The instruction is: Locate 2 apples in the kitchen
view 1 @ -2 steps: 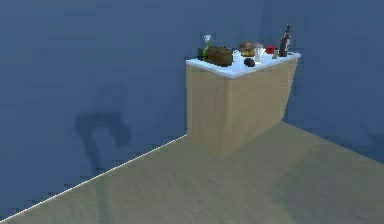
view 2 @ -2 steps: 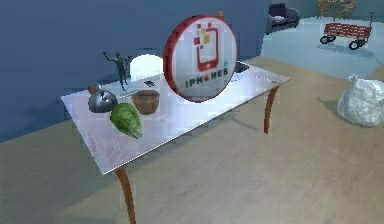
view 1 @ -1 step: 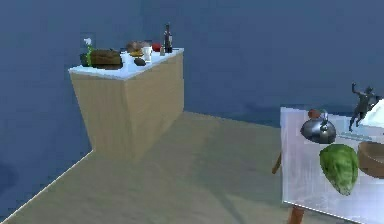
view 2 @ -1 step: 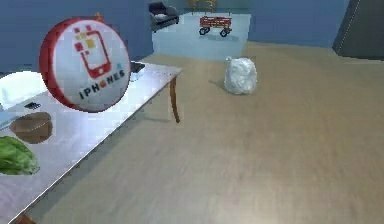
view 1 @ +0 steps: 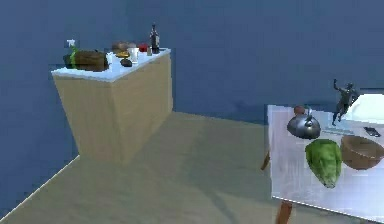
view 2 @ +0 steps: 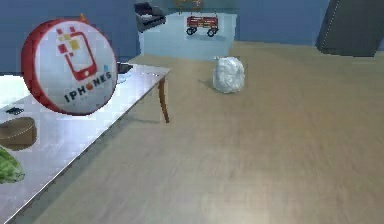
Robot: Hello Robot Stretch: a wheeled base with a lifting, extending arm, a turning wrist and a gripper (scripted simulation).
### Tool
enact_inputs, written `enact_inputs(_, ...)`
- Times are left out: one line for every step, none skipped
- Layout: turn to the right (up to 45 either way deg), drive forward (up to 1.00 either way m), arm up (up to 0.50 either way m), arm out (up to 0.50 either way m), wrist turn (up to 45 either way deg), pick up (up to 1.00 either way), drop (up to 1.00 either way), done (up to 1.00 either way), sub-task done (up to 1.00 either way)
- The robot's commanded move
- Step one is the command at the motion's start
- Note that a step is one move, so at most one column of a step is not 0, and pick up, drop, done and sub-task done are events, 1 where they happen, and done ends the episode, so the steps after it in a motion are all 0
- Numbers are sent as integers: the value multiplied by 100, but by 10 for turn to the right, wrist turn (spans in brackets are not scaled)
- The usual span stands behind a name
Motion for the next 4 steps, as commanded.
enact_inputs(0,60,0,0,0,0,0,0,0)
enact_inputs(120,0,0,0,0,0,0,0,0)
enact_inputs(0,100,0,0,0,0,0,0,0)
enact_inputs(0,50,0,0,0,0,0,0,0)
